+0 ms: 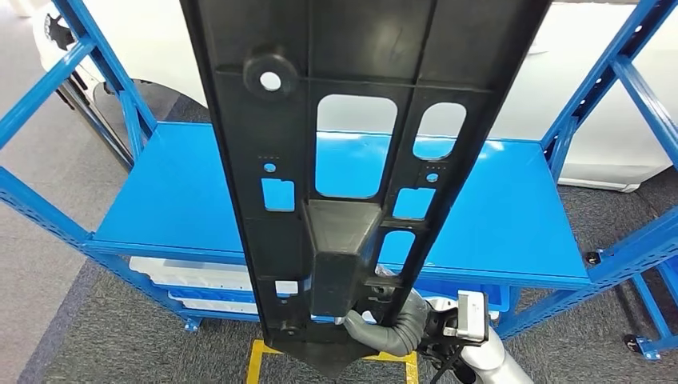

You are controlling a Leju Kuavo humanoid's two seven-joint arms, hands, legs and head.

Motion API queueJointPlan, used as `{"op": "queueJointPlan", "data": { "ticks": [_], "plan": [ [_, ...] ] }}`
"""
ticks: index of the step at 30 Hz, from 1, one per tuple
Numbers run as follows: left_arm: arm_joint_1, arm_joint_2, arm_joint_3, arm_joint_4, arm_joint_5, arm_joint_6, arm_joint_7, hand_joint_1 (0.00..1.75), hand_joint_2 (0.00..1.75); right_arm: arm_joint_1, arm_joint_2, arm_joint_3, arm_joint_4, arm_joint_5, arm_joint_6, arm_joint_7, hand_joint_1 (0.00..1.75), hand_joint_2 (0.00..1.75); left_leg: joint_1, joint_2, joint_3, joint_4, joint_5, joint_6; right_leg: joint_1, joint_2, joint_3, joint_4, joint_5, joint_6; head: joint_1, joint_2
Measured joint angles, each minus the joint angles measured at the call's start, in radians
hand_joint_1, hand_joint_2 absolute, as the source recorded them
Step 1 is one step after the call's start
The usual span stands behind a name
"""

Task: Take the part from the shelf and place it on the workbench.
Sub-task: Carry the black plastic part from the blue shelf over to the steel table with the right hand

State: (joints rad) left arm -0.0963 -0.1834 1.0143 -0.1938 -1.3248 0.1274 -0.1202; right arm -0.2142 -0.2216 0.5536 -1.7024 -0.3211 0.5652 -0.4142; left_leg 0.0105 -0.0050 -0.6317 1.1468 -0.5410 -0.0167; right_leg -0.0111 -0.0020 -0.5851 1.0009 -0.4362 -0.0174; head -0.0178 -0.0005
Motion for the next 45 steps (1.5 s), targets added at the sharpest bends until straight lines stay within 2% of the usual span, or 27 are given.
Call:
{"op": "queueJointPlan", "data": {
  "ticks": [2, 3, 4, 7, 8, 12, 14, 16, 17, 18, 19, 20, 23, 25, 28, 30, 32, 33, 34, 35, 36, 38, 39, 40, 43, 44, 45],
  "plan": [
    [0.001, 0.000, 0.000, 0.000, 0.001, 0.000, 0.000, 0.00, 1.75, 0.001, 0.000, 0.000, 0.001, 0.000, 0.004, 0.000, 1.75, 1.75, 0.001, 0.000, -0.044, 0.125, -0.061, -0.006, 0.001, -0.002, -0.011, 0.001, 0.007, -0.002, 0.000, 0.000],
    [0.002, 0.000, 0.000, 0.000, 0.002, 0.000, 0.000, 0.00, 1.75, 0.001, 0.000, 0.000, 0.001, 0.000, 0.005, -0.001, 1.75, 1.75, 0.001, 0.000, -0.048, 0.149, -0.067, -0.008, 0.001, -0.002, -0.016, 0.002, 0.011, -0.001, 0.000, 0.000],
    [0.002, 0.000, 0.000, 0.000, 0.002, 0.000, 0.000, 0.00, 1.75, 0.001, 0.000, 0.000, 0.002, -0.001, 0.007, -0.001, 1.75, 1.75, 0.002, 0.000, -0.030, 0.130, -0.052, -0.008, 0.001, -0.002, -0.020, 0.003, 0.014, 0.001, 0.000, 0.000],
    [0.001, 0.000, 0.000, 0.000, 0.003, 0.001, -0.001, 0.00, 1.75, -0.002, 0.000, -0.001, 0.003, -0.002, 0.008, -0.002, 1.75, 1.75, 0.000, 0.000, 0.089, -0.071, 0.023, 0.001, 0.003, -0.002, -0.031, 0.012, 0.021, 0.009, 0.000, 0.000],
    [0.000, 0.001, 0.000, 0.000, 0.003, 0.001, -0.002, 0.00, 1.75, -0.005, 0.000, -0.001, 0.004, -0.002, 0.008, -0.002, 1.75, 1.75, -0.001, -0.001, 0.111, -0.117, 0.034, 0.006, 0.004, -0.002, -0.034, 0.015, 0.024, 0.014, 0.000, 0.000],
    [0.003, 0.001, 0.000, 0.000, 0.004, 0.001, -0.003, 0.00, 1.75, -0.009, 0.000, -0.002, 0.004, -0.003, 0.008, -0.002, 1.75, 1.75, -0.004, 0.000, 0.110, -0.138, 0.053, 0.032, 0.004, 0.000, -0.043, 0.018, 0.032, 0.040, 0.000, 0.000],
    [0.001, 0.001, 0.000, 0.000, 0.004, 0.001, -0.003, 0.00, 1.75, -0.010, 0.000, -0.003, 0.005, -0.003, 0.008, -0.002, 1.75, 1.75, -0.002, 0.003, 0.100, -0.142, 0.070, 0.047, 0.000, 0.001, -0.066, 0.069, -0.018, 0.051, 0.000, 0.000],
    [0.000, 0.001, 0.000, 0.000, 0.004, -0.001, -0.003, 0.00, 1.75, -0.010, 0.000, -0.003, 0.006, -0.003, 0.007, -0.002, 1.75, 1.75, -0.002, 0.004, 0.082, -0.141, 0.083, 0.054, -0.002, 0.002, -0.112, 0.195, -0.105, 0.058, 0.000, 0.000],
    [0.000, 0.001, 0.000, 0.000, 0.004, -0.002, -0.003, 0.00, 1.75, -0.010, 0.000, -0.003, 0.007, -0.003, 0.007, -0.002, 1.75, 1.75, -0.003, 0.004, 0.072, -0.140, 0.090, 0.054, -0.002, 0.002, -0.132, 0.262, -0.138, 0.061, 0.000, 0.000],
    [0.001, 0.001, 0.000, 0.000, 0.004, -0.002, -0.003, 0.00, 1.75, -0.010, 0.000, -0.003, 0.008, -0.003, 0.007, -0.002, 1.75, 1.75, -0.004, 0.005, 0.062, -0.139, 0.095, 0.054, -0.002, 0.002, -0.140, 0.303, -0.154, 0.061, 0.000, 0.000],
    [0.001, 0.001, 0.000, 0.000, 0.004, -0.002, -0.003, 0.00, 1.75, -0.010, 0.000, -0.003, 0.009, -0.003, 0.007, -0.002, 1.75, 1.75, -0.005, 0.005, 0.051, -0.136, 0.100, 0.054, -0.002, 0.002, -0.129, 0.309, -0.152, 0.060, 0.000, 0.000],
    [0.001, 0.001, 0.000, 0.000, 0.004, -0.002, -0.003, 0.00, 1.75, -0.010, 0.000, -0.003, 0.009, -0.003, 0.006, -0.002, 1.75, 1.75, -0.007, 0.004, 0.042, -0.133, 0.105, 0.053, -0.002, 0.002, -0.099, 0.277, -0.136, 0.058, 0.000, 0.000],
    [0.000, 0.001, 0.000, 0.000, 0.004, -0.002, -0.003, 0.00, 1.75, -0.012, 0.000, -0.003, 0.009, -0.003, 0.006, -0.002, 1.75, 1.75, -0.010, 0.003, 0.026, -0.126, 0.116, 0.045, 0.006, 0.001, 0.040, 0.070, -0.077, 0.039, 0.000, 0.000],
    [-0.001, 0.000, 0.000, 0.000, 0.003, -0.002, -0.003, 0.00, 1.75, -0.014, 0.000, -0.004, 0.009, -0.003, 0.005, -0.002, 1.75, 1.75, -0.010, 0.003, 0.021, -0.126, 0.126, 0.034, 0.014, 0.001, 0.073, 0.007, -0.069, 0.028, 0.000, 0.000],
    [0.000, 0.000, 0.000, 0.000, 0.003, -0.002, -0.003, 0.00, 1.75, -0.013, 0.000, -0.005, 0.009, -0.002, 0.004, -0.002, 1.75, 1.75, -0.009, 0.004, 0.015, -0.124, 0.128, 0.015, 0.013, -0.001, 0.063, -0.003, -0.049, 0.010, 0.000, 0.000],
    [0.000, 0.000, 0.000, 0.000, 0.003, -0.002, -0.003, 0.00, 1.75, -0.013, 0.001, -0.005, 0.008, -0.002, 0.004, -0.003, 1.75, 1.75, -0.008, 0.003, -0.010, -0.062, 0.068, 0.005, 0.007, -0.004, 0.050, -0.012, -0.030, -0.003, 0.000, 0.000],
    [0.001, 0.000, 0.000, 0.000, 0.003, -0.002, -0.003, 0.00, 1.75, -0.012, 0.002, -0.005, 0.008, -0.002, 0.004, -0.003, 1.75, 1.75, -0.005, 0.003, -0.053, 0.069, -0.022, -0.003, 0.007, -0.006, 0.028, -0.012, -0.014, -0.008, 0.000, 0.000],
    [0.001, 0.000, 0.000, 0.000, 0.003, -0.002, -0.003, 0.00, 1.75, -0.012, 0.002, -0.005, 0.009, -0.002, 0.004, -0.003, 1.75, 1.75, -0.004, 0.003, -0.066, 0.127, -0.048, -0.006, 0.008, -0.006, 0.017, -0.010, -0.006, -0.007, 0.000, 0.000],
    [0.001, 0.000, 0.000, 0.000, 0.003, -0.002, -0.003, 0.00, 1.75, -0.012, 0.002, -0.005, 0.009, -0.002, 0.005, -0.003, 1.75, 1.75, -0.003, 0.003, -0.064, 0.155, -0.051, -0.009, 0.008, -0.006, 0.005, -0.008, 0.001, -0.006, 0.000, 0.000],
    [0.001, 0.000, 0.000, 0.000, 0.003, -0.002, -0.003, 0.00, 1.75, -0.012, 0.002, -0.005, 0.009, -0.001, 0.005, -0.003, 1.75, 1.75, -0.002, 0.003, -0.045, 0.147, -0.036, -0.010, 0.008, -0.006, -0.005, -0.006, 0.008, -0.005, 0.000, 0.000],
    [0.000, 0.000, 0.000, 0.000, 0.003, -0.002, -0.003, 0.00, 1.75, -0.012, 0.002, -0.005, 0.009, -0.001, 0.005, -0.003, 1.75, 1.75, -0.001, 0.003, -0.005, 0.097, -0.009, -0.009, 0.007, -0.006, -0.015, -0.003, 0.014, -0.002, 0.000, 0.000],
    [-0.002, 0.000, 0.000, 0.000, 0.003, -0.002, -0.003, 0.00, 1.75, -0.012, 0.002, -0.005, 0.008, -0.001, 0.004, -0.003, 1.75, 1.75, -0.001, 0.003, 0.095, -0.052, 0.024, -0.003, 0.008, -0.006, -0.030, 0.004, 0.024, 0.006, 0.000, 0.000],
    [-0.003, 0.000, 0.000, 0.000, 0.003, -0.002, -0.003, 0.00, 1.75, -0.012, 0.002, -0.005, 0.008, 0.000, 0.004, -0.003, 1.75, 1.75, -0.003, 0.002, 0.131, -0.109, 0.030, 0.003, 0.009, -0.006, -0.034, 0.007, 0.029, 0.012, 0.000, 0.000],
    [-0.003, 0.000, 0.000, 0.000, 0.003, -0.002, -0.003, 0.00, 1.75, -0.013, 0.002, -0.005, 0.008, 0.000, 0.003, -0.004, 1.75, 1.75, -0.005, 0.001, 0.145, -0.138, 0.027, 0.010, 0.010, -0.006, -0.037, 0.009, 0.035, 0.018, 0.000, 0.000],
    [-0.003, 0.000, 0.000, 0.000, 0.003, -0.003, -0.003, 0.00, 1.75, -0.012, 0.002, -0.006, 0.008, 0.005, -0.001, -0.004, 1.75, 1.75, -0.005, 0.001, 0.135, -0.147, 0.039, 0.032, 0.009, -0.004, -0.045, 0.012, 0.045, 0.037, 0.000, 0.000],
    [-0.003, 0.001, 0.001, 0.000, 0.003, -0.003, -0.003, 0.00, 1.75, -0.012, 0.002, -0.007, 0.008, 0.007, -0.003, -0.005, 1.75, 1.75, -0.004, 0.002, 0.129, -0.149, 0.047, 0.041, 0.007, -0.002, -0.053, 0.027, 0.028, 0.043, 0.000, 0.000],
    [-0.005, 0.001, 0.001, 0.000, 0.003, -0.003, -0.004, 0.00, 1.75, -0.012, 0.002, -0.007, 0.008, 0.009, -0.004, -0.005, 1.75, 1.75, -0.003, 0.004, 0.121, -0.150, 0.057, 0.049, 0.006, -0.001, -0.067, 0.061, -0.006, 0.048, 0.000, 0.000]
  ]
}}
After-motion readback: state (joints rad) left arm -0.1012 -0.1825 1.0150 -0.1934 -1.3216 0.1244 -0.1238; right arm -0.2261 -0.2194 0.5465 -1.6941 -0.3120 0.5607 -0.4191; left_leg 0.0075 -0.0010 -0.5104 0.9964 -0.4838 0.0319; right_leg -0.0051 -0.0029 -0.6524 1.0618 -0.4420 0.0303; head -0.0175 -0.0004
